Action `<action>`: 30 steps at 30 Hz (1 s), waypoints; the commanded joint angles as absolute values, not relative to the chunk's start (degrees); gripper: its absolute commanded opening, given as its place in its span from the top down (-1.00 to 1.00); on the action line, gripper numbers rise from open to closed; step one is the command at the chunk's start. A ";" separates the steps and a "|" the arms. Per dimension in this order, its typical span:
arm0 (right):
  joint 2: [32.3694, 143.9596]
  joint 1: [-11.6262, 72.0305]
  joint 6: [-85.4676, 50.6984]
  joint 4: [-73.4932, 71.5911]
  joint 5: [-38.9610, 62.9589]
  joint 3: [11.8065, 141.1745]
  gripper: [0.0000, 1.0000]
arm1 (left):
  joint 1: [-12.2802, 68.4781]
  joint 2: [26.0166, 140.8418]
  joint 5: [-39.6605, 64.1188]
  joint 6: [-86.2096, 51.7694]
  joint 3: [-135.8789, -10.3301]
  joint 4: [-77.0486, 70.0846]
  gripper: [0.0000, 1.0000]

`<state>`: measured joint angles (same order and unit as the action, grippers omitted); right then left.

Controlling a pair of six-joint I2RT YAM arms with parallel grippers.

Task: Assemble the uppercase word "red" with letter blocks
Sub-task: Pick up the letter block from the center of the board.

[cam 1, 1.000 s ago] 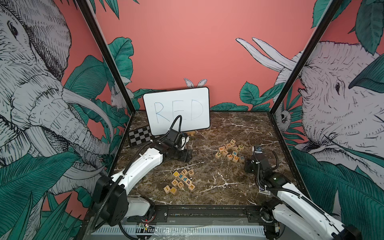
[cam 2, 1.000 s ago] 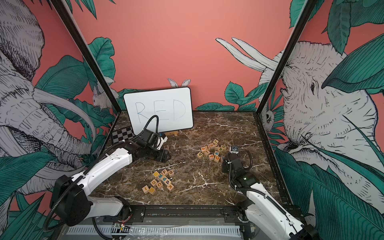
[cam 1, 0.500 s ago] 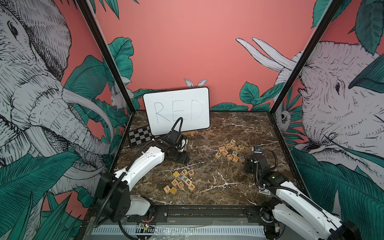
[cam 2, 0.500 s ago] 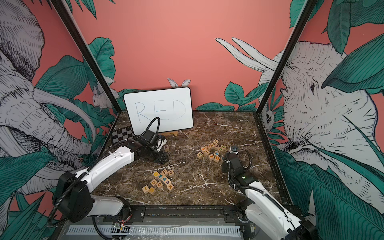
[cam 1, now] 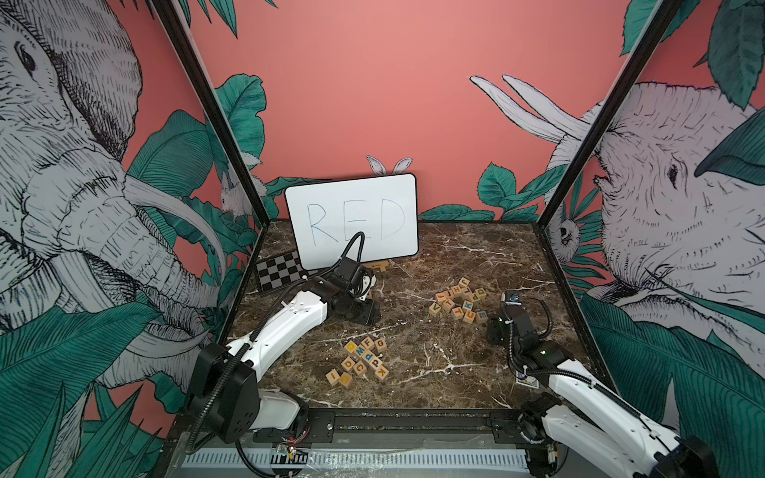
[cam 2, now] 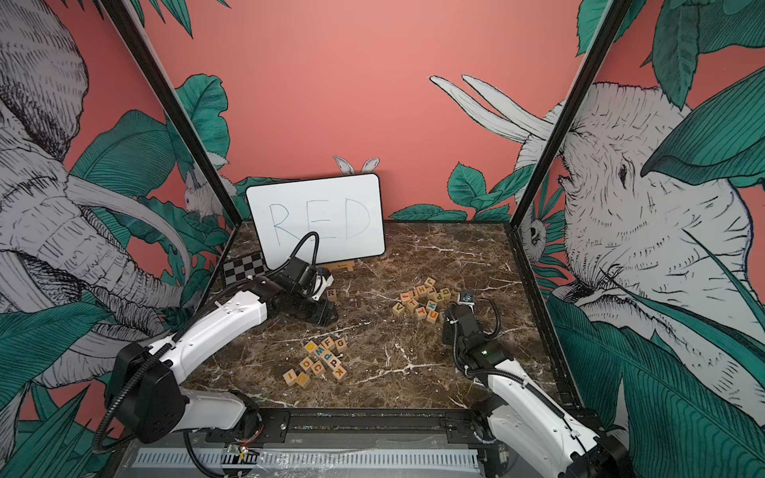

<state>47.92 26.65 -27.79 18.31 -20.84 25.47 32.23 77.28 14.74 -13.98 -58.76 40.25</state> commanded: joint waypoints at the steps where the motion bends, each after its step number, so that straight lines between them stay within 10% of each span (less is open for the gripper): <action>1: 47.99 26.46 -28.76 17.89 -22.41 27.04 -0.09 | 32.47 72.65 20.93 -14.75 -57.36 35.42 -0.35; 30: 57.71 26.47 -44.03 21.71 -20.95 32.63 -0.11 | 32.16 64.62 9.76 -14.95 -54.32 31.72 -0.42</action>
<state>56.18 26.65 -35.97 19.29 -20.67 30.06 32.21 66.54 10.98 -15.00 -54.98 31.77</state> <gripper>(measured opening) 0.554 0.707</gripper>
